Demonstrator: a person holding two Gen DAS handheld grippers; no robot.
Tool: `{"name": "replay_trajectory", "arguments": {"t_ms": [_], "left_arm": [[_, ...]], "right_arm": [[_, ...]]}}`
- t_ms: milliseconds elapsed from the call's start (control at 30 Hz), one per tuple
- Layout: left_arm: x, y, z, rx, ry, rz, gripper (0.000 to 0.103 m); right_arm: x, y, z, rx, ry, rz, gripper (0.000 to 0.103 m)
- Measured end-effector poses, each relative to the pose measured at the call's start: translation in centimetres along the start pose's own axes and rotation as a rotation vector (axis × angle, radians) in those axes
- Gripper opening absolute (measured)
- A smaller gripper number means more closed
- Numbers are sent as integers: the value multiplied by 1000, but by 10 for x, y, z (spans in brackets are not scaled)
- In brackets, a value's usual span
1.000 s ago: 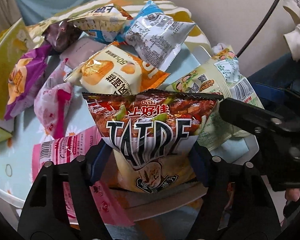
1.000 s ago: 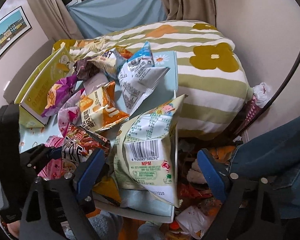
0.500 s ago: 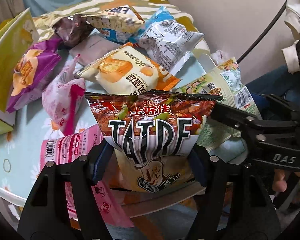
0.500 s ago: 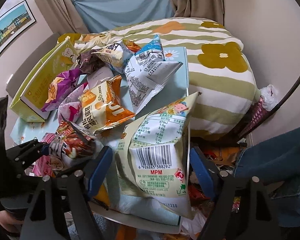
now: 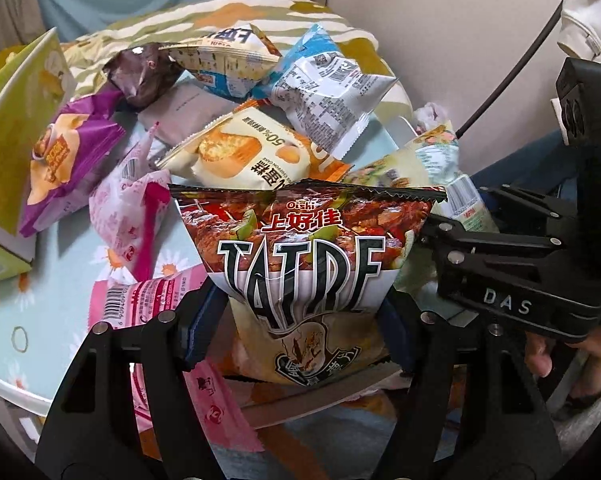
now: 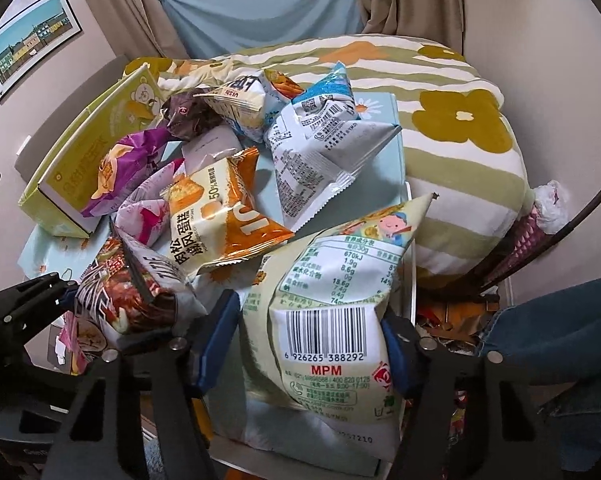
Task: Organize snacks
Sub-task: 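Grasp the red TATDE chips bag with the left tool while the right tool grasps the green-white MPM bag, then carry both bags into the yellow box and open both tools to release them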
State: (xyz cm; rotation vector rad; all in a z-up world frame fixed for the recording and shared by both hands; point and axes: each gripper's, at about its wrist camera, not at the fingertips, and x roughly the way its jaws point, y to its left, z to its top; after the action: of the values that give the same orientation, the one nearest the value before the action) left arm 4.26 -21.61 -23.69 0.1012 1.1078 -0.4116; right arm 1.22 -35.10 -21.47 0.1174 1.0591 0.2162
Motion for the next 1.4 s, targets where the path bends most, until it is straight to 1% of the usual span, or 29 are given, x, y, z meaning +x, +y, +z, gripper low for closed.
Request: {"name": "replay_trajectory", "arguments": {"t_ms": [33,267,467,633,700,767,900,1067,1233,1400], "left_arm": [[-2,-1,0,3,-4,-2,68],[-17,-11,6,23,-36,-22,68],[-40,-20,16,24,-80,-53,68],[-68,-22,28,23,-137,-74,68],[-82,-17,34,13,-159,-81,68],[-98,-9,40,3,-187,-71,68],[-130,19,52,-25,-241,-41,68],[-161,74,63,-79,-293,17,68],[-182,137,68,-133,-311,72,68],[-194,210,71,-185,-305,133,68]], "right_arm": [[-2,0,0,0,-1,0,46],[-24,-2,-2,14,-27,-15,46],[-54,-3,2,32,-68,-28,46],[-82,2,10,35,-111,-37,46],[-92,5,15,35,-125,-39,46],[-103,11,21,31,-144,-34,46],[-119,30,39,20,-188,-18,46],[-126,69,68,6,-240,22,46],[-114,127,104,-52,-268,78,46],[-87,185,138,-102,-260,144,46]]}}
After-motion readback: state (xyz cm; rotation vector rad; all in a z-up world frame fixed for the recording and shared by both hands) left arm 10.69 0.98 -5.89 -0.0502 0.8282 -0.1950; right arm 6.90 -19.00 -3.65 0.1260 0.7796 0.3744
